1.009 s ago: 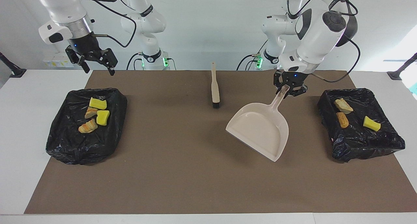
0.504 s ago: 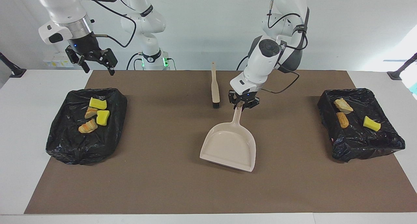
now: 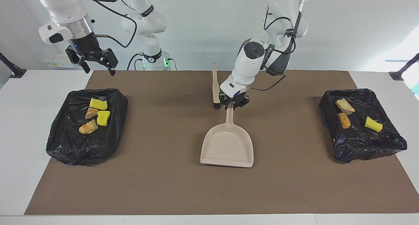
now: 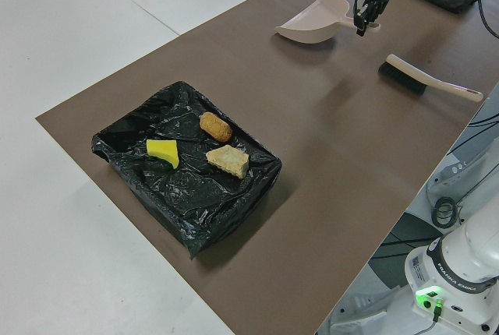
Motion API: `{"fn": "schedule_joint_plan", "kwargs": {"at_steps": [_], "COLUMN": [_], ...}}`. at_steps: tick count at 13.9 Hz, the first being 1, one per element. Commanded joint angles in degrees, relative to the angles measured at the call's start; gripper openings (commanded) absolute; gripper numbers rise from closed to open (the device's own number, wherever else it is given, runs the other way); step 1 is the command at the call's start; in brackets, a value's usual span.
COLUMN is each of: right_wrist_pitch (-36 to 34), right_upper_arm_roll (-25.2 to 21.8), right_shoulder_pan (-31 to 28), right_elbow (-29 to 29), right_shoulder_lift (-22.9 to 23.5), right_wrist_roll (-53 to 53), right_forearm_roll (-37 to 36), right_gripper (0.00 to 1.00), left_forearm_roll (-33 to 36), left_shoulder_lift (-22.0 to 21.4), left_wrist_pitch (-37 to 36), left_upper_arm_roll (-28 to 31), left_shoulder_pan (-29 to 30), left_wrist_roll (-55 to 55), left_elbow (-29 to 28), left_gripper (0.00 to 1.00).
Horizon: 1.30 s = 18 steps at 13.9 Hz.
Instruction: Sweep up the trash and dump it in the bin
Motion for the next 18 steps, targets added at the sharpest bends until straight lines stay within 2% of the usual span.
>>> {"fn": "schedule_joint_plan", "kwargs": {"at_steps": [1,3,6,10,16,17,18], "right_wrist_pitch": [-0.3,-0.3,-0.3,-0.3,-0.3,-0.3,-0.3], "right_upper_arm_roll": [0.0,0.0,0.0,0.0,0.0,0.0,0.0], "right_shoulder_pan": [-0.4,-0.4,-0.4,-0.4,-0.4,-0.4,-0.4], "right_elbow": [-1.2,-1.2,-1.2,-1.2,-1.2,-1.1,-1.1], "right_shoulder_lift": [-1.2,-1.2,-1.2,-1.2,-1.2,-1.2,-1.2], "right_wrist_roll": [-1.6,-1.6,-1.6,-1.6,-1.6,-1.6,-1.6], "right_forearm_roll": [1.0,1.0,1.0,1.0,1.0,1.0,1.0], "right_gripper": [1.0,1.0,1.0,1.0,1.0,1.0,1.0], "left_forearm_roll": [2.3,5.0,5.2,9.3,9.6,9.6,9.4], "left_shoulder_lift": [-0.4,0.1,0.7,5.2,4.9,4.7,4.4], "left_wrist_pitch": [1.4,2.0,3.1,5.9,3.6,3.6,3.9], "left_upper_arm_roll": [1.1,1.1,1.1,1.1,1.2,1.1,1.3], "left_shoulder_pan": [-2.8,-3.7,-5.1,-6.4,-6.0,-5.5,-4.7], "left_wrist_roll": [-2.2,-2.5,-5.3,-9.9,-10.9,-10.4,-10.5], "left_elbow": [-1.1,-1.2,-1.2,-0.5,-0.3,-0.2,-0.1], "left_gripper": [0.0,0.0,0.0,0.0,0.0,0.11,0.48]}}
